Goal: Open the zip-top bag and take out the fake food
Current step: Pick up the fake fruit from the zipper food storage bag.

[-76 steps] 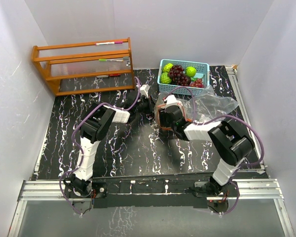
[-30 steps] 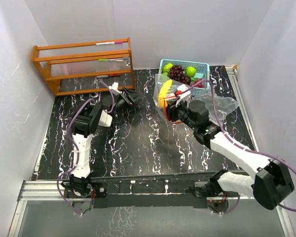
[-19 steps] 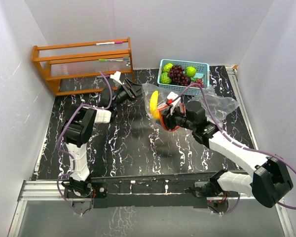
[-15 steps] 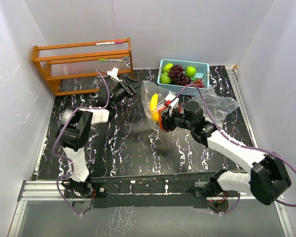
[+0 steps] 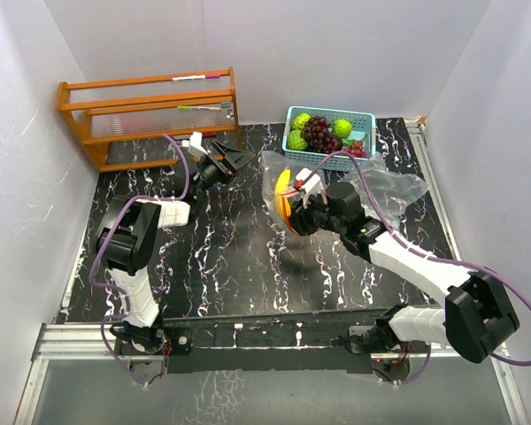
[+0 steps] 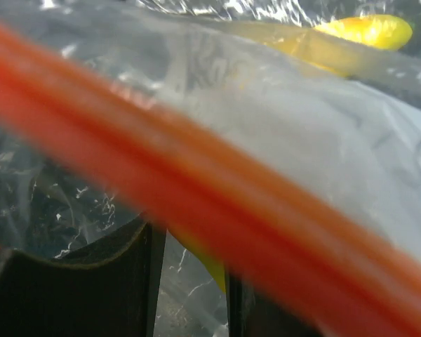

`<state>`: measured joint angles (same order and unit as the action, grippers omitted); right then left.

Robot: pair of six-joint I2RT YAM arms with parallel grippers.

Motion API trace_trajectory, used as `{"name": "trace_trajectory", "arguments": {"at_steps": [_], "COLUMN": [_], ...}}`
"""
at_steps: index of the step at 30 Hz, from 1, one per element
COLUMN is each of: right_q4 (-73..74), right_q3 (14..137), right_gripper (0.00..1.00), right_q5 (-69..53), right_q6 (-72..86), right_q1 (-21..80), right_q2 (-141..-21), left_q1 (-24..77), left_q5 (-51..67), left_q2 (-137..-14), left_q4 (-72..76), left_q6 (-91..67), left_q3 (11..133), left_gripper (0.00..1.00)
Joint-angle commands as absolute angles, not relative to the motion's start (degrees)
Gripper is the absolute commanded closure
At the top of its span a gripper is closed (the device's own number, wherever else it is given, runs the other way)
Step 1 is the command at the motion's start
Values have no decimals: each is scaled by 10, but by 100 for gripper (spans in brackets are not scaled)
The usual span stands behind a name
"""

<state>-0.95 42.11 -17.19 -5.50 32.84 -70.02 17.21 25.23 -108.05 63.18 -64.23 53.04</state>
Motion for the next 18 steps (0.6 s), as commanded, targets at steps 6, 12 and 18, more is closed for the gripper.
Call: {"name": "trace_trajectory", "arguments": {"at_steps": [6, 12, 18], "right_q4": [-25, -25, -25], "right_q3": [449, 454, 454], "right_gripper": [93, 93, 93], "right_q5": [-137, -151, -173], "right_q6": [-52, -52, -56], "right_q1": [328, 328, 328], "right_q2": [-702, -710, -715], "left_q1": [145, 157, 180], "left_q5": [213, 231, 241], "left_q2": [-1030, -1043, -1074], "left_q4": [658, 614, 601], "left_q6": [-686, -686, -696], "left_q3": [491, 526, 562], "left_gripper": [3, 3, 3]}}
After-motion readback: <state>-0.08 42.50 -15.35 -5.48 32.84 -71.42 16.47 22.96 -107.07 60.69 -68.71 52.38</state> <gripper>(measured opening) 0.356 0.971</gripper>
